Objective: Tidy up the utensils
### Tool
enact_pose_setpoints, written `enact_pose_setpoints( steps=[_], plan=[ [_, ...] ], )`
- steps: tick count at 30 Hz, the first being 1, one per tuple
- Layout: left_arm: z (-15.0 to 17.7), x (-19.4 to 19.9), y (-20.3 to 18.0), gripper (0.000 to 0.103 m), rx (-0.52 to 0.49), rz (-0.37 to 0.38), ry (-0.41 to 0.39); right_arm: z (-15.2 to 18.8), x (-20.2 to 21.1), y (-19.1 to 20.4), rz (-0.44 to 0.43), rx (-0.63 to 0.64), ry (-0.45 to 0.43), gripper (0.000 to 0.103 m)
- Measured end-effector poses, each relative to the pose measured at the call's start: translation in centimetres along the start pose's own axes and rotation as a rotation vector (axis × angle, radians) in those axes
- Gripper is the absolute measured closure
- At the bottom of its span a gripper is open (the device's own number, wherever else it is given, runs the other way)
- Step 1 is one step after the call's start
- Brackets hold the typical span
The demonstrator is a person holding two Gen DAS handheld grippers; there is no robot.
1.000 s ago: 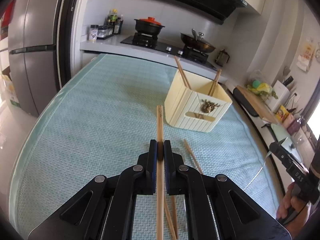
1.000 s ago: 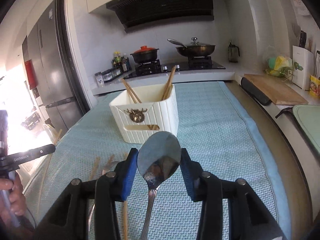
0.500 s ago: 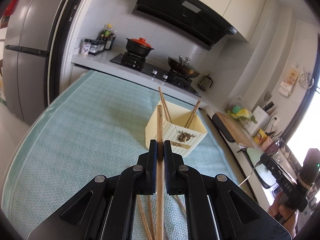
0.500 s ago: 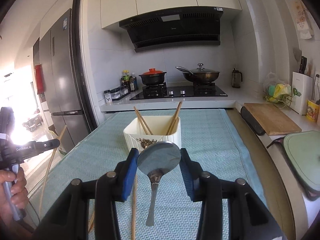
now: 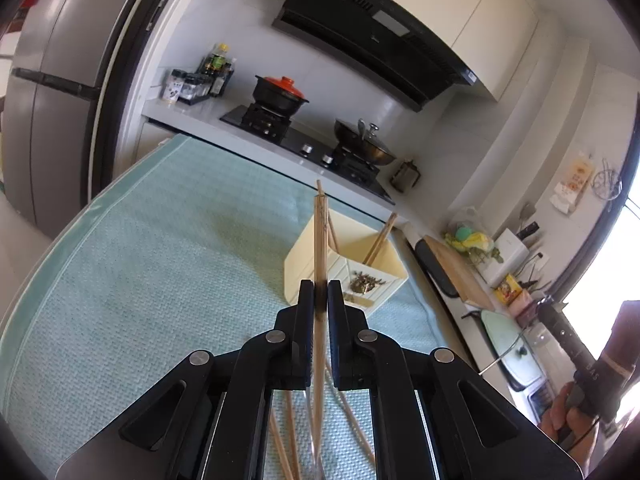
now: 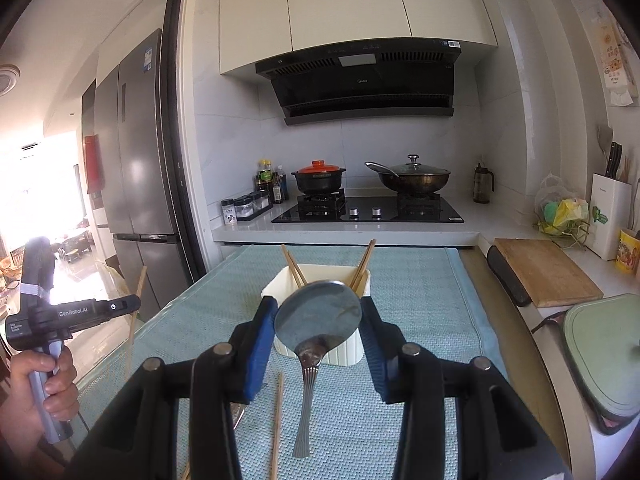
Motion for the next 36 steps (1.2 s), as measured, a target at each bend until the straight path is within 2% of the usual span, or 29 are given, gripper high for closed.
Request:
enact_pose_setpoints(
  steps=[5, 12, 16, 21, 25, 29, 32, 36],
  plan=[
    [0.0, 0.0, -0.1, 0.099, -0.022, -0.016, -0.008, 0.2, 0.4, -0.2, -0.005, -0.009, -0.003, 0.061],
    [-1.4, 0.6, -2.1, 0.099, -0.08, -0.002, -0.036, -0.5, 0.2, -0.8, -0.017, -0.012, -0.003, 0.061],
    [-4.2, 0.8, -4.3, 0.099, -0.12, 0.018, -0.059, -2.5, -0.6, -1.6, -0.036, -0.012, -0.011, 0.061],
    [-9.0, 0.3, -8.3, 0.099, -0.188, 0.046, -0.119, -7.6, -2.2, -2.4, -0.051, 0.009, -0.057, 0.061],
    [-11.8, -2.1, -10.9, 0.099, -0.249, 0.041, -0.132, -11.7, -4.5, -2.6, -0.02, 0.044, -0.102, 0.061],
    [-12.9, -5.9, -12.1, 0.099, -0.286, 0.018, -0.105, -14.3, -7.8, -3.0, 0.011, 0.057, -0.126, 0.061],
    [-12.6, -9.1, -12.2, 0.099, -0.311, -0.012, -0.057, -14.7, -10.9, -3.3, 0.025, 0.057, -0.118, 0.061],
    [-11.1, -13.3, -11.4, 0.099, -0.342, -0.056, 0.039, -12.9, -15.7, -3.9, 0.016, 0.035, -0.056, 0.061]
  ],
)
Point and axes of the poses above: each gripper's, at about its wrist camera, not at the fingertips, and x roughly against the way its jaws point, y to its left, z to its underside, the point moved 6 cm from there along -x, roughly the way its jaws point, and after that the axes turned 10 degrees about x, right-handed, at the moved point
